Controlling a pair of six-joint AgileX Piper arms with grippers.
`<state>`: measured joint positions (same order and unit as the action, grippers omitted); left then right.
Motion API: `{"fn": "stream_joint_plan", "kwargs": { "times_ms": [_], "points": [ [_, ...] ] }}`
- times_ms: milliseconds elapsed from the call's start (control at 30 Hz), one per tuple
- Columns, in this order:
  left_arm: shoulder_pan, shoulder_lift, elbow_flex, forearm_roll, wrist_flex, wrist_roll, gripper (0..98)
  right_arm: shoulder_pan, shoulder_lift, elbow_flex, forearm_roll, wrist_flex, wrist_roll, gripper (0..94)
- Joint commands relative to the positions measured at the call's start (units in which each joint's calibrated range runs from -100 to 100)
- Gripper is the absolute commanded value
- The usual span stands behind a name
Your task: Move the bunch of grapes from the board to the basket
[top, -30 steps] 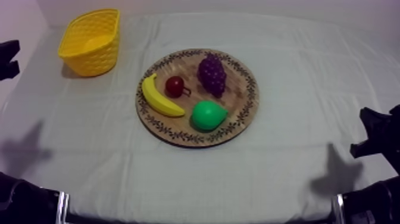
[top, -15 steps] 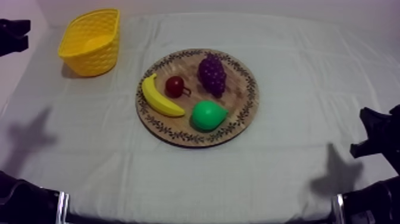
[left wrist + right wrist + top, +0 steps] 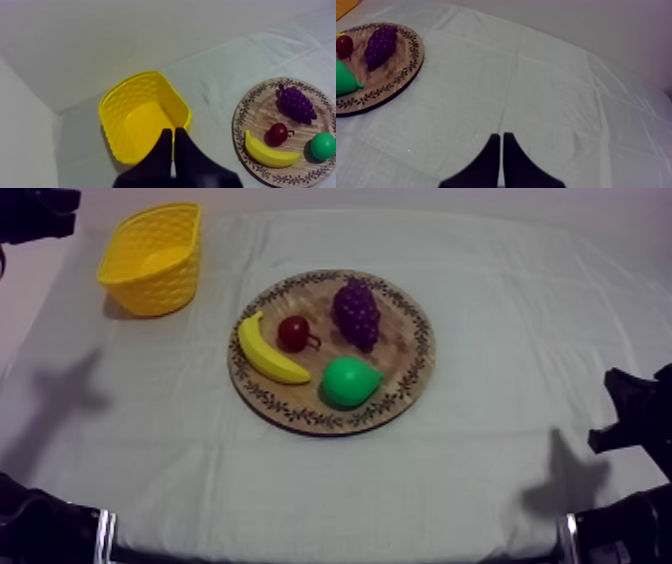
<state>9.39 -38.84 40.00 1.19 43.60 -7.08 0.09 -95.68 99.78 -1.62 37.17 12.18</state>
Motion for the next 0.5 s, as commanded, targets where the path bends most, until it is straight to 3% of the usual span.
{"fn": "stream_joint_plan", "kwargs": {
  "times_ms": [0, 333, 467],
  "points": [
    [0.42, 2.44, -1.28, -0.07, -0.03, -0.15, 0.0, -0.01, 0.00, -0.01, -0.02, 0.01, 0.01, 0.5],
    [3.53, 13.70, -11.66, -0.18, 4.64, -1.44, 0.0, -0.01, 0.00, -0.01, -0.02, 0.01, 0.01, 0.5],
    [5.84, 18.33, -16.28, -1.37, 7.27, -1.07, 0.0, -0.01, 0.00, -0.01, -0.02, 0.01, 0.01, 0.5]
  ]
}}
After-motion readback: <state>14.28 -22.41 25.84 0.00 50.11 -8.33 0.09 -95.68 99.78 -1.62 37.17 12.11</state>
